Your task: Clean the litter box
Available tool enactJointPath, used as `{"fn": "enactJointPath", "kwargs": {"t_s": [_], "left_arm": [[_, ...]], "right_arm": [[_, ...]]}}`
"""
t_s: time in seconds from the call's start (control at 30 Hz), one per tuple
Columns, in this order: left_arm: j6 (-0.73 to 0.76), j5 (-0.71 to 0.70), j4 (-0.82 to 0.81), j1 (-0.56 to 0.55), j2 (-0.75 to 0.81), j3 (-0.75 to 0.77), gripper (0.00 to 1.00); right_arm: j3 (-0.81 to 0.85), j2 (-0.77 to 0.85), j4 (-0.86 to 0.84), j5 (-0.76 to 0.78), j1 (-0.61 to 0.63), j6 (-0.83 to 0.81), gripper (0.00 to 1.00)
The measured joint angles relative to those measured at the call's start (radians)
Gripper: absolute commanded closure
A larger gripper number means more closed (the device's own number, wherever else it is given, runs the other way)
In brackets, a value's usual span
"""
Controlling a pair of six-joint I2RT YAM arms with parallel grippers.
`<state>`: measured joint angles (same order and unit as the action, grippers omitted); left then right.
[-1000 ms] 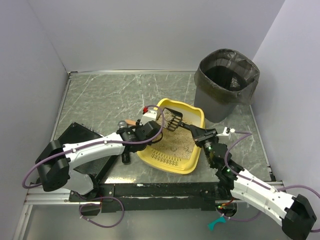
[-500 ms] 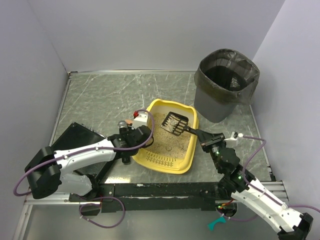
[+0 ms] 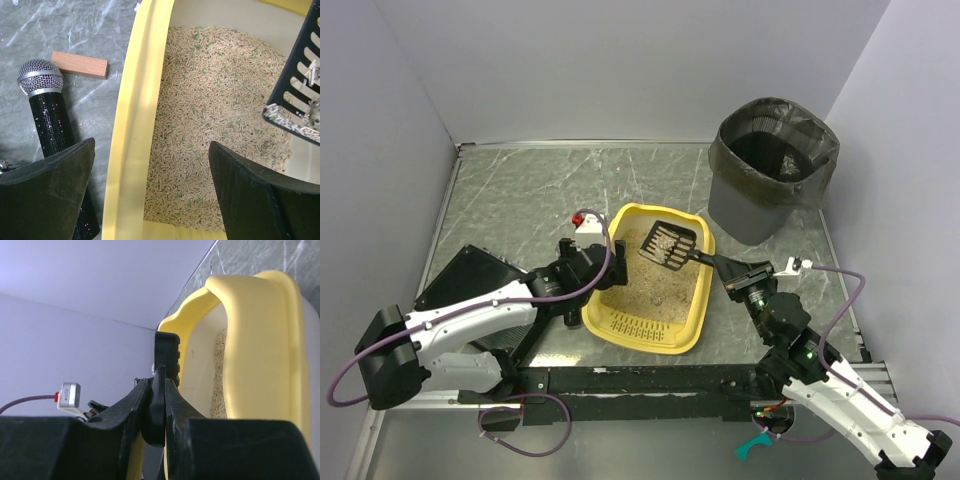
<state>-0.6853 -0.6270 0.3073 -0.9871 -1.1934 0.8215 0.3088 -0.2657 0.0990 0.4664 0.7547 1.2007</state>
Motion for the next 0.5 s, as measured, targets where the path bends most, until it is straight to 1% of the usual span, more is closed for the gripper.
{"fn": "enactJointPath", "kwargs": {"t_s": [0.13, 0.27, 0.4, 0.5], "left_arm": [[-0.013, -0.003, 0.014, 0.000, 0.025, 0.002, 0.03], [-0.019, -0.008, 0.028, 0.002, 0.053, 0.003, 0.03], [-0.034, -0.011, 0.044, 0.018, 0.080, 0.003, 0.03], [-0.042, -0.010, 0.058, 0.032, 0.110, 0.003, 0.03]], "right_arm": [[0.002, -0.014, -0.010, -0.018, 0.000, 0.011, 1.00], [0.050, -0.037, 0.082, -0.008, 0.000, 0.012, 1.00], [0.045, -0.011, 0.060, -0.016, 0.000, 0.006, 1.00], [0.043, -0.019, 0.065, -0.013, 0.000, 0.035, 1.00]]}}
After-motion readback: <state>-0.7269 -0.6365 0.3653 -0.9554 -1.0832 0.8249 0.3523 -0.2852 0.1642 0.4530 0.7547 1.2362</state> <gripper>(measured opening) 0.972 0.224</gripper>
